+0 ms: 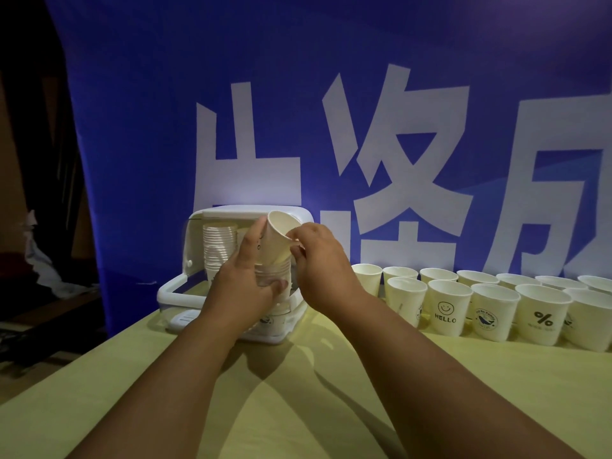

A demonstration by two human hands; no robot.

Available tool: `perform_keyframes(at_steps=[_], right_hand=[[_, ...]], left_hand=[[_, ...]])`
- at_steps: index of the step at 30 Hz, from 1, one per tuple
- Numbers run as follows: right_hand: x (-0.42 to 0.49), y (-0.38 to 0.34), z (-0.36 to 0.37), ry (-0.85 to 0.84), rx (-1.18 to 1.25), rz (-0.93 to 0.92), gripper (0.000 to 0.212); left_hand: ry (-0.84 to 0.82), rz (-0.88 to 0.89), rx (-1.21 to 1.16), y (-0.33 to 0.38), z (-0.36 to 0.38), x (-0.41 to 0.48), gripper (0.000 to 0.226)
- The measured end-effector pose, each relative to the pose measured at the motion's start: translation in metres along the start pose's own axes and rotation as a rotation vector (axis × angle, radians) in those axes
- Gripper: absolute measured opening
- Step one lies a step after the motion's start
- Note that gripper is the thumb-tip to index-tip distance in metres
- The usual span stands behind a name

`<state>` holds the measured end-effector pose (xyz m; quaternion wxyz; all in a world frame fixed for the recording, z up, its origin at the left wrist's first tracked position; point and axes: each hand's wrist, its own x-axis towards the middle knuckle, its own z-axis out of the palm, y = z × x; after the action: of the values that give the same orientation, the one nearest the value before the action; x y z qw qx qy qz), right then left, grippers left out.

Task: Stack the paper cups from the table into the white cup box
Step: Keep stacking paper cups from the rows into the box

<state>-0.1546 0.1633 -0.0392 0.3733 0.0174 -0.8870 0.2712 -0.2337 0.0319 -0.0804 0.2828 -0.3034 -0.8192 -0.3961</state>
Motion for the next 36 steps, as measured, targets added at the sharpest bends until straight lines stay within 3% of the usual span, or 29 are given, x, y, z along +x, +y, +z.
perform_keyframes(at_steps=[5,11,16,22,26,30,33,36], right_hand=[[-0.004,-0.007,-0.003,-0.07,0.181,0.047,0.047],[-0.008,-0.003,0.001,-0.151,0.15,0.025,0.058],[-0.011,0.013,0.012,-0.307,-0.034,-0.002,0.074],[-0.014,0.022,0.018,-0.347,-0.032,-0.009,0.088],[-0.013,0.023,0.02,-0.301,-0.042,-0.01,0.08],[-0.015,0.029,0.01,-0.142,0.017,0.092,0.049],[-0.015,0.047,-0.007,-0.026,-0.054,0.201,0.015],[-0.023,0.072,-0.031,0.033,-0.152,0.309,0.011]], left_hand=[[-0.015,0.018,0.066,-0.002,0.002,0.002,0.12],[-0.026,-0.09,-0.016,-0.008,0.002,0.003,0.091],[-0.024,-0.059,0.067,-0.01,0.003,0.002,0.073],[0.054,-0.068,0.019,-0.008,0.002,0.002,0.036],[0.066,-0.077,0.028,-0.009,0.006,0.002,0.036],[0.139,-0.069,0.144,-0.005,0.011,0.0,0.04],[0.29,0.117,0.269,0.017,0.016,-0.005,0.032],[0.254,0.232,0.246,0.048,0.032,-0.013,0.018]])
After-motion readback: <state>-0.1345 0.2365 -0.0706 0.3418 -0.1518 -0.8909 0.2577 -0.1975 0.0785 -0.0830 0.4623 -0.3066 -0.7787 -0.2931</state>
